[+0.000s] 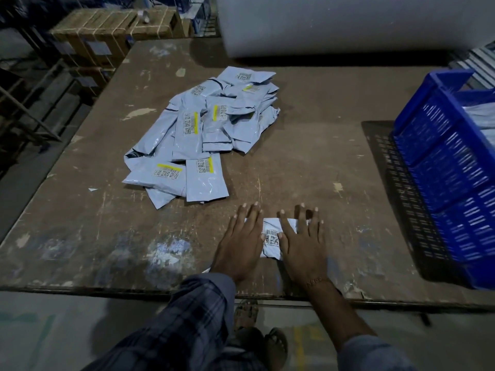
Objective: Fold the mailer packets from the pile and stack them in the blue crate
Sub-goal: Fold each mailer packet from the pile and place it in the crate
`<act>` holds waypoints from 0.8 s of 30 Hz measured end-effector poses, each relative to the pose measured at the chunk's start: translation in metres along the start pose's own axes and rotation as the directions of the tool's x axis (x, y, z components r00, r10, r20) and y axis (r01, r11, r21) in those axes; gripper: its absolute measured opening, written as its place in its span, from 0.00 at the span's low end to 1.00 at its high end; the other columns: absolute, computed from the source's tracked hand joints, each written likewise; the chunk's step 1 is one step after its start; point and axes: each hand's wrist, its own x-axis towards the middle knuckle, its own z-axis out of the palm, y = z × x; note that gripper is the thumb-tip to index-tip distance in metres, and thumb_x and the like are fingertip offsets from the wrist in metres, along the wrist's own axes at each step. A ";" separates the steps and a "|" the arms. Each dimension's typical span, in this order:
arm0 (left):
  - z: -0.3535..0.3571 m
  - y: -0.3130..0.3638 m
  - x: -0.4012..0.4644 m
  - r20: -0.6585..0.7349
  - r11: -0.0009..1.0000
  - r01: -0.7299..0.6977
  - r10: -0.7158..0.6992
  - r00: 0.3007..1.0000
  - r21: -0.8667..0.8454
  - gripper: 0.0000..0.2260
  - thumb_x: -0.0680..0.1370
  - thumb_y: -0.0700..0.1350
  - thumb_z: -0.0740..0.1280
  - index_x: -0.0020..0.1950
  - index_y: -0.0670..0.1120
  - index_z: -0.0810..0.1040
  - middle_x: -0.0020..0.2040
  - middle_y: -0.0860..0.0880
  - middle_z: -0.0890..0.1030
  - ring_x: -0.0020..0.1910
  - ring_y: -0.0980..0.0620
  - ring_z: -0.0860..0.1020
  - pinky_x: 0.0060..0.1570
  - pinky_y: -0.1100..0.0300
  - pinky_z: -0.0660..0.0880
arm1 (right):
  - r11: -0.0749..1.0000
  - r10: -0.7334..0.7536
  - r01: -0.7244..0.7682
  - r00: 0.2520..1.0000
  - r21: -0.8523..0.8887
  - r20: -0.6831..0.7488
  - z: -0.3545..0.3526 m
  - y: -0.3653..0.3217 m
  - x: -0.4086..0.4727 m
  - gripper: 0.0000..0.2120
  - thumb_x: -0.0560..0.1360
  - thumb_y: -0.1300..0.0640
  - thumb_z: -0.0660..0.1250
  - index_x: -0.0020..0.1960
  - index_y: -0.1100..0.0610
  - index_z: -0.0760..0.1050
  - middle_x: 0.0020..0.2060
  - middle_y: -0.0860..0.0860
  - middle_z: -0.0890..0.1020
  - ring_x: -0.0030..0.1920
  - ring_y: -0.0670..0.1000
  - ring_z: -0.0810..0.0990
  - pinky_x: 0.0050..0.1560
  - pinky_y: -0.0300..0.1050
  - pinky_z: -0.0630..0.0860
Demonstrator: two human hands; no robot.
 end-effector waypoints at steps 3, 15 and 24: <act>0.005 0.015 -0.006 -0.017 0.994 -0.041 0.043 0.999 0.103 0.30 0.86 0.53 0.46 0.86 0.42 0.52 0.87 0.42 0.50 0.85 0.36 0.48 0.81 0.36 0.55 | 1.000 0.009 -0.009 1.000 0.017 0.000 0.003 0.000 0.012 0.27 0.84 0.43 0.48 0.82 0.46 0.62 0.84 0.60 0.51 0.83 0.67 0.45 0.81 0.65 0.48; -0.002 -0.024 0.020 0.003 0.986 -0.169 0.169 0.986 0.011 0.28 0.88 0.52 0.51 0.87 0.47 0.52 0.87 0.48 0.50 0.86 0.44 0.47 0.82 0.43 0.56 | 0.998 0.033 -0.036 0.999 0.059 0.041 -0.004 0.000 0.005 0.28 0.85 0.41 0.48 0.83 0.46 0.58 0.84 0.58 0.50 0.83 0.65 0.43 0.80 0.66 0.52; 0.005 -0.031 0.018 -0.071 0.936 0.006 -0.033 0.997 -0.352 0.32 0.88 0.61 0.38 0.86 0.46 0.56 0.86 0.49 0.56 0.85 0.52 0.55 0.82 0.51 0.57 | 0.996 0.076 -0.075 0.997 0.055 -0.027 -0.035 0.010 -0.008 0.20 0.77 0.42 0.67 0.65 0.50 0.77 0.68 0.53 0.75 0.76 0.64 0.65 0.78 0.62 0.55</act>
